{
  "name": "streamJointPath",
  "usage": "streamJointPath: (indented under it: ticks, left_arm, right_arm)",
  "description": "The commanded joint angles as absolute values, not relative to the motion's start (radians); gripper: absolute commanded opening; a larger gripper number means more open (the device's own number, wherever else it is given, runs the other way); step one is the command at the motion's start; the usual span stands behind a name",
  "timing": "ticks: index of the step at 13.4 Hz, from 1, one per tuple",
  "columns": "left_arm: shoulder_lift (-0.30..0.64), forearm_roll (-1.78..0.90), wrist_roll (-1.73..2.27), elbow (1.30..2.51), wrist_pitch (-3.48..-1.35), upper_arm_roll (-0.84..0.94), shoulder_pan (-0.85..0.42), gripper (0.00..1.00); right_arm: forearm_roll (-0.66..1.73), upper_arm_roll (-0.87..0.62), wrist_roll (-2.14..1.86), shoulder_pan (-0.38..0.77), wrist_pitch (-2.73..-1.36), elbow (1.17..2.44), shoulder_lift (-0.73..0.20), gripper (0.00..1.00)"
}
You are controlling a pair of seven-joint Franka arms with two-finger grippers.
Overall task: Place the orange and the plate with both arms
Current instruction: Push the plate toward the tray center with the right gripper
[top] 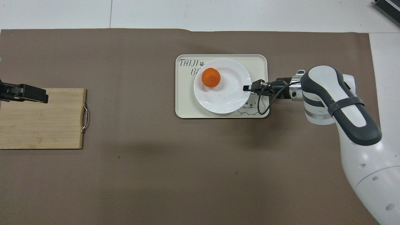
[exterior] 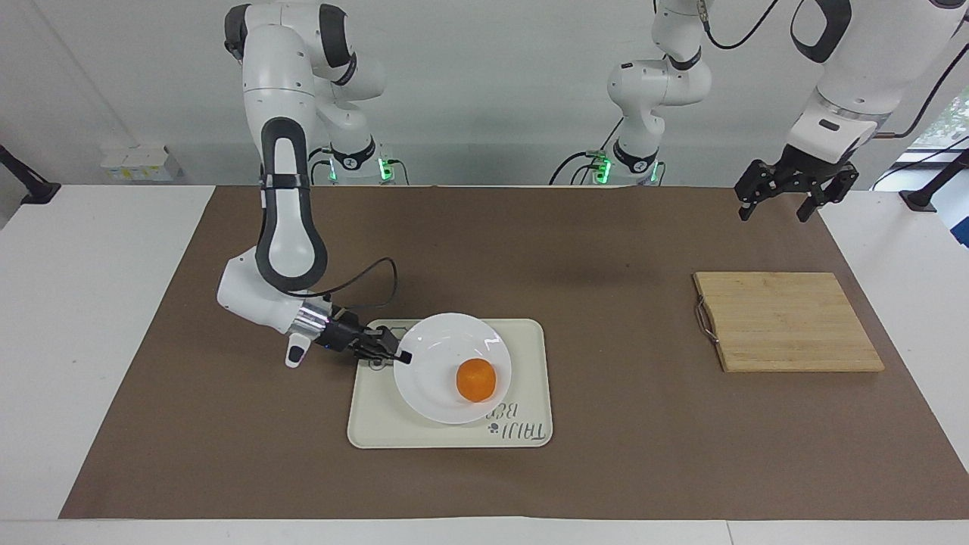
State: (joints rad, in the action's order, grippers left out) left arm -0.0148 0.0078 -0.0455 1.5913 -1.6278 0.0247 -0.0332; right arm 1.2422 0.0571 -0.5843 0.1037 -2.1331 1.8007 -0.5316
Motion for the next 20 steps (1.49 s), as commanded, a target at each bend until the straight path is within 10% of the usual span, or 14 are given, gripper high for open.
streamJointPath:
  ticks: [1,2,3,4,5,20]
  left_arm:
    - [-0.012,0.005,-0.058,1.580,-1.611,0.018,-0.035,1.00]
    - [-0.012,0.005,-0.058,1.580,-1.611,0.018,-0.035,1.00]
    - [-0.012,0.003,-0.058,1.580,-1.611,0.018,-0.035,1.00]
    - [-0.012,0.005,-0.058,1.580,-1.611,0.018,-0.035,1.00]
    - [-0.012,0.005,-0.058,1.580,-1.611,0.018,-0.035,1.00]
    - [-0.012,0.005,-0.058,1.580,-1.611,0.018,-0.035,1.00]
  right_arm:
    - [1.253,0.051,-0.624,0.103,-2.149,1.828,-0.523,0.00]
    - [1.252,0.049,-0.623,0.101,-2.146,1.829,-0.522,0.00]
    - [1.247,0.051,-0.623,0.101,-2.141,1.827,-0.523,0.25]
    - [1.241,0.051,-0.623,0.101,-2.141,1.827,-0.522,0.75]
    - [1.236,0.051,-0.623,0.100,-2.134,1.822,-0.522,1.00]
    - [0.338,0.063,-0.189,0.072,-1.985,1.810,-0.221,1.00]
